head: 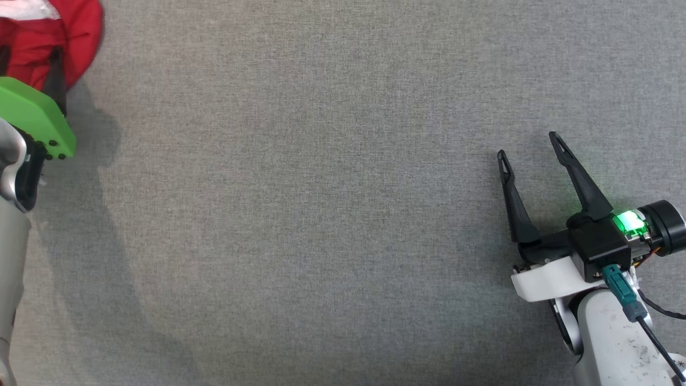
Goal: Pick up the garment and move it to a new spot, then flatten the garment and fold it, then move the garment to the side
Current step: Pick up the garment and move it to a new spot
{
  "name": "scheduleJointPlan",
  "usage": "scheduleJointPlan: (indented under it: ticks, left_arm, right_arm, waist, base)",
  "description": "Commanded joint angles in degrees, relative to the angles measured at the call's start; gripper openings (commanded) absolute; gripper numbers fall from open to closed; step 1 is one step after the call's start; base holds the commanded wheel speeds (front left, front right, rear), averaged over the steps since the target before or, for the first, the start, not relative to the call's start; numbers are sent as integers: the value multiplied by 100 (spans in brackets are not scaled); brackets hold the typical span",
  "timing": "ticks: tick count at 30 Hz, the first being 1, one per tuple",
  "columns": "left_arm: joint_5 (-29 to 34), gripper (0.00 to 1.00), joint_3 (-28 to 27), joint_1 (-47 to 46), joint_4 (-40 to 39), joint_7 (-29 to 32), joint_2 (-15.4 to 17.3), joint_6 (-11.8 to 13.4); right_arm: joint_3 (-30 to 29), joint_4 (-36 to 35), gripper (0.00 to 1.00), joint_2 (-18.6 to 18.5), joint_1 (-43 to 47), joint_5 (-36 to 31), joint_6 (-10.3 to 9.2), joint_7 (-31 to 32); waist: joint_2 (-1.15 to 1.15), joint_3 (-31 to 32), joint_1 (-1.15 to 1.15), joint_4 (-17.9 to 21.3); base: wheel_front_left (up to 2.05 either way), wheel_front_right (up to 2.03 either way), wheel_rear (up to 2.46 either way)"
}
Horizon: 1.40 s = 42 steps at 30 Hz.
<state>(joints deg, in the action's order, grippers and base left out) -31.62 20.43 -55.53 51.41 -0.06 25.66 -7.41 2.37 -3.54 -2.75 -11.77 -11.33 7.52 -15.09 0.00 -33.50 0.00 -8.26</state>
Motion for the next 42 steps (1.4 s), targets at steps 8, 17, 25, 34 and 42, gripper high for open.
scheduleJointPlan:
  ticks: [8, 17, 25, 34, 42]
  left_arm:
    - [-62, 3, -37, -223, 580, -70, 82, 146]
    - [-178, 0, -142, -341, 677, -587, 120, 130]
    - [-84, 0, -134, -358, 481, -999, 343, 158]
    - [258, 0, 128, -417, -269, -1091, 775, 143]
    - [554, 0, 541, -566, -1566, -670, 873, 98]
  right_arm:
    - [-9, 33, 100, -25, -65, 13, -6, -13]
    - [-18, 84, 100, -25, -55, 78, -6, -13]
    - [72, 227, 100, -25, -9, 254, -6, -13]
    - [146, 416, 100, -25, 140, 589, -6, -13]
    - [165, 537, 100, -25, 326, 909, -6, -13]
  waist:
    - [0, -11, 0, 32]
    - [0, 188, 0, -10]
    - [0, 620, 0, -27]
    - [0, 1395, 0, 81]
    - [0, 1989, 0, 309]
  base:
    - [0, 0, 0]
    - [0, 0, 0]
    - [0, 0, 0]
    - [0, 0, 0]
    - [0, 0, 0]
